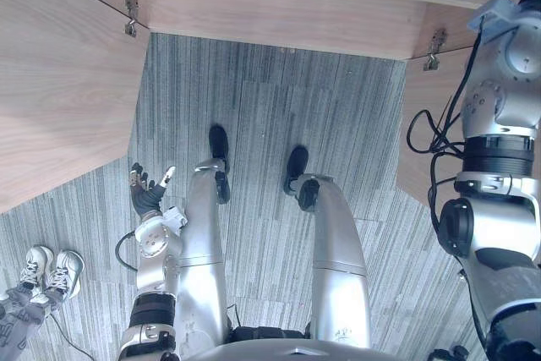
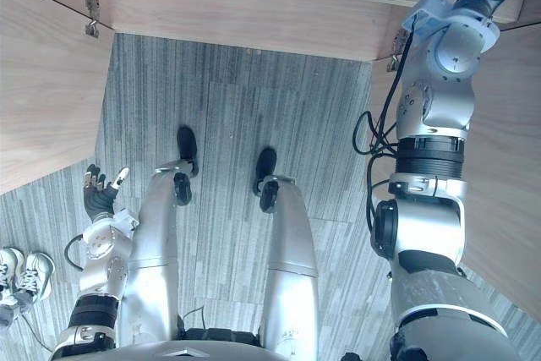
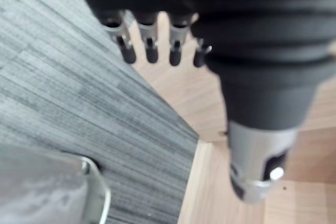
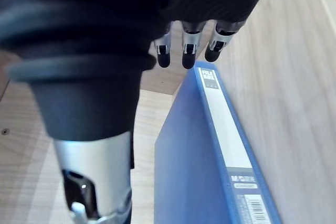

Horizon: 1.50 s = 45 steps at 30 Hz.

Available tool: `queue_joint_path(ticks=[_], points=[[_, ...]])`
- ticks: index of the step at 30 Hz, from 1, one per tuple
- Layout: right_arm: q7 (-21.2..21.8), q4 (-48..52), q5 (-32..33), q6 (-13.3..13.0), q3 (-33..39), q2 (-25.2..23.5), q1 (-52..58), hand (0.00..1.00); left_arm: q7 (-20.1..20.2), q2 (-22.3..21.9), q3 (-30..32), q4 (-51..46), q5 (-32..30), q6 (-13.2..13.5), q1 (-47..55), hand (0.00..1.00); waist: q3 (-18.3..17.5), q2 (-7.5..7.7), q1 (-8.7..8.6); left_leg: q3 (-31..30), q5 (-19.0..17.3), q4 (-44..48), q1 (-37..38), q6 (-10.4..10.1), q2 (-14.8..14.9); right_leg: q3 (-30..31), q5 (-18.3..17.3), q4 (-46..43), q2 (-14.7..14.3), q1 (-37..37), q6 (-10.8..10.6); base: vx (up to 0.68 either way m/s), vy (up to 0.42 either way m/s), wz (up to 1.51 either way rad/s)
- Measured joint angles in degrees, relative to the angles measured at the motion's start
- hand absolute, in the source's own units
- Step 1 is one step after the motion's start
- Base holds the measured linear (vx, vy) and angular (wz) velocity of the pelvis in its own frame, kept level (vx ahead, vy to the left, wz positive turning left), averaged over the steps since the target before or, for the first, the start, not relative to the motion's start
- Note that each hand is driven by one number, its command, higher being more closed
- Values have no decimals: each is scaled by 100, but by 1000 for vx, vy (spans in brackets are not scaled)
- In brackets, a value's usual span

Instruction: Walk over to the cabinet, pick up the folder, carry it to the office cabinet, place the folder inside the office cabinet, then close the office cabinet door

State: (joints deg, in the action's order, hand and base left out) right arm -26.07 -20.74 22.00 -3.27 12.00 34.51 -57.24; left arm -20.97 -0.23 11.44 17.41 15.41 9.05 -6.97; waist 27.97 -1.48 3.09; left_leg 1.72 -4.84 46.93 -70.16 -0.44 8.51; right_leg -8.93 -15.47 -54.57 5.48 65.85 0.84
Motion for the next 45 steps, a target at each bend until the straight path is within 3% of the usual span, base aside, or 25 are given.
queue_joint_path(ticks=[3, 5, 11, 12, 16, 19, 23, 32, 36, 45], points=[[68, 137, -132, 25, 1, -9, 218, 0, 1, 0, 35, 1, 0, -9, 0, 0, 0, 1, 12, 1, 0, 4, 0, 0, 1, 2, 0, 0, -1, 0, -1, 0, 0, 0], [98, 793, -404, 53, 1, -50, 700, 0, 1, -2, 118, 0, 0, -25, 0, 0, 1, 2, 24, -1, -2, 4, 0, 1, 4, 1, 0, 6, -6, -3, -2, 0, 0, 0], [12, 2475, -2007, 74, 173, -522, 2057, 0, 0, -1, 218, -94, -309, -42, 0, 0, -1, 7, 5, 3, -4, 5, 11, -1, 4, 8, -8, -3, -8, -9, -13, 0, 0, 0], [-44, 2622, -2384, 94, 166, -607, 2229, 100, 1, 0, 216, -119, -349, -42, -1, 0, -1, 7, 6, 8, -4, 3, 18, -1, 4, 14, -22, -7, -8, -9, -35, 0, 0, 0], [-67, 2912, -3410, 123, -17, -758, 2567, 100, -4, 4, 218, -117, -667, -50, 0, 0, -3, 10, 4, 17, -22, 1, 32, -32, -2, 26, -42, -31, -1, -5, -47, 0, 0, 0], [-50, 2906, -4051, 129, -461, -926, 2735, 100, -4, 66, 217, -120, -835, -54, 1, 0, -109, 203, 8, 34, -21, -3, 35, -37, -6, 39, -77, -88, 8, 30, -21, 0, 0, 1], [-16, 2895, -4467, 127, -719, -932, 2729, 100, -3, 101, 213, -116, -885, -57, 1, 0, -154, 285, 20, -4, -20, 6, 36, -38, -28, 6, -117, -119, 30, 5, -14, 3, -3, 7], [63, 2338, -4671, 126, -1503, -888, 1899, 100, 0, 205, 203, -115, -878, -45, 1, 0, -146, 295, 88, -11, -60, 78, 7, -81, -112, -7, -220, -268, 123, 35, -28, -3, 3, 6], [102, 2141, -4664, 119, -1664, -567, 1407, 100, -4, 224, 209, -202, -847, -15, 3, 0, -131, 322, 177, -27, -59, 112, -152, -83, -142, -45, -261, -339, 172, 178, -26, 3, 4, 6], [102, 1467, -4388, 121, -1856, -159, 600, 100, -34, 265, 220, -372, -527, 114, -10, 0, 20, 331, 206, -126, -131, 447, -493, -50, -169, -79, -418, -677, 238, 451, -32, 5, 2, 3]])
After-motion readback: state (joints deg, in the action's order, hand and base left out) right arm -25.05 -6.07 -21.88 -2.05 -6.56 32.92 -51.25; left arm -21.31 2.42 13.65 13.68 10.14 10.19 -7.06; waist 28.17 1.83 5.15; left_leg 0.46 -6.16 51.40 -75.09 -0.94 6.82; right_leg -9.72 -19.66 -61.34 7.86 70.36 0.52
